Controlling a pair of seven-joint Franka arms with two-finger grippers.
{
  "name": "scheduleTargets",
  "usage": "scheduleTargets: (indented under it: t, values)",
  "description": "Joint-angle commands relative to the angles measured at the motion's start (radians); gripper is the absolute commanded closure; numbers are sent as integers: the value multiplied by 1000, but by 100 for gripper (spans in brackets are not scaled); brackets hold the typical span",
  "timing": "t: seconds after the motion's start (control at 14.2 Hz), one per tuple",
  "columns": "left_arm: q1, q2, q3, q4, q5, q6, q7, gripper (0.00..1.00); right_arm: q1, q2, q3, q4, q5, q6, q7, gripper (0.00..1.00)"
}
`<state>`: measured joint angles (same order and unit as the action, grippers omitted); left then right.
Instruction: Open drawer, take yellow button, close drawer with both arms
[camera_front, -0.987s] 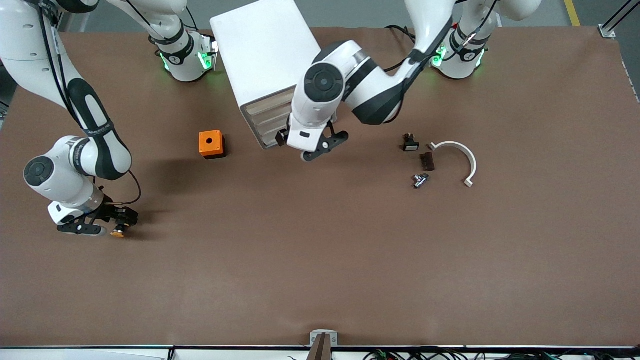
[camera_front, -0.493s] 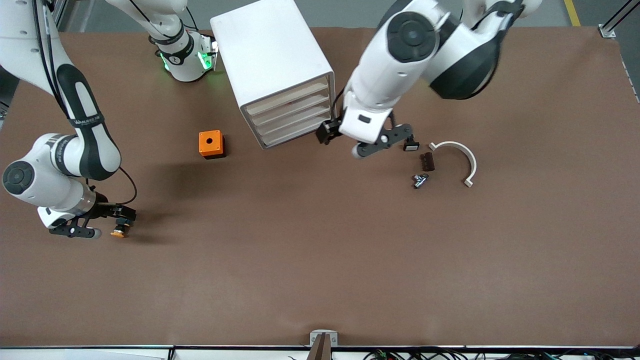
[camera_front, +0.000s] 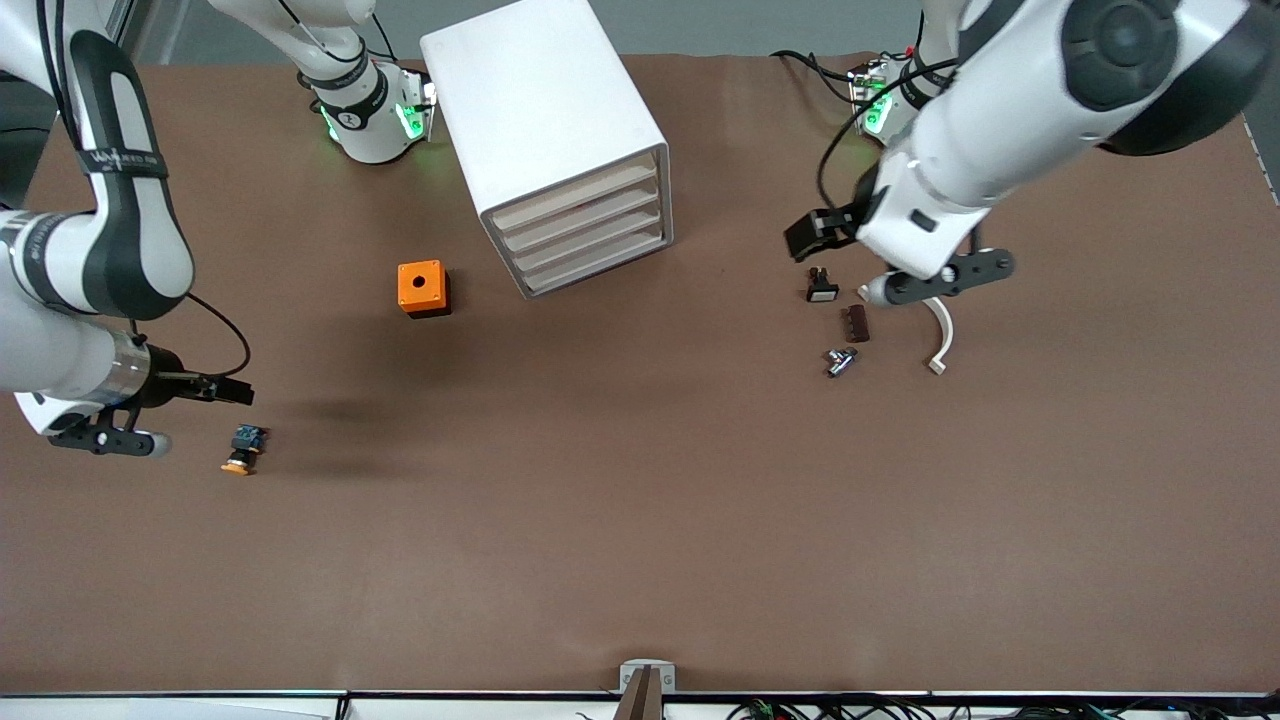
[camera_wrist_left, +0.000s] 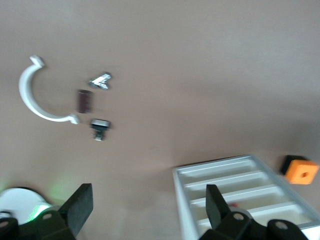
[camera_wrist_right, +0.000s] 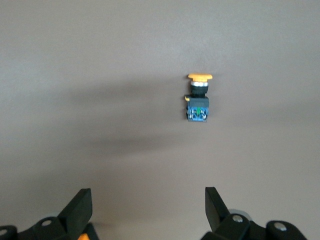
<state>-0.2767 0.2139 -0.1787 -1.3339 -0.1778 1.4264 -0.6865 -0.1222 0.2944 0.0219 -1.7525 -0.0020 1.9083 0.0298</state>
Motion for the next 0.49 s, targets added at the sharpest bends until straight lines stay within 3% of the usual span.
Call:
scheduleTargets:
  t: [0.0,0.21,0.42]
  values:
    - [45,-114,-38,-137,81,-17,111,1,1,-47,1,48,26,-118,9,0]
    - [94,-198,-15,-237,98,-15,266,1,-1,-72,0,135,28,-274,5,0]
    - [94,-281,85,-332,104,-15,428,1,-2,-110,0,180,28,-350,-7,0]
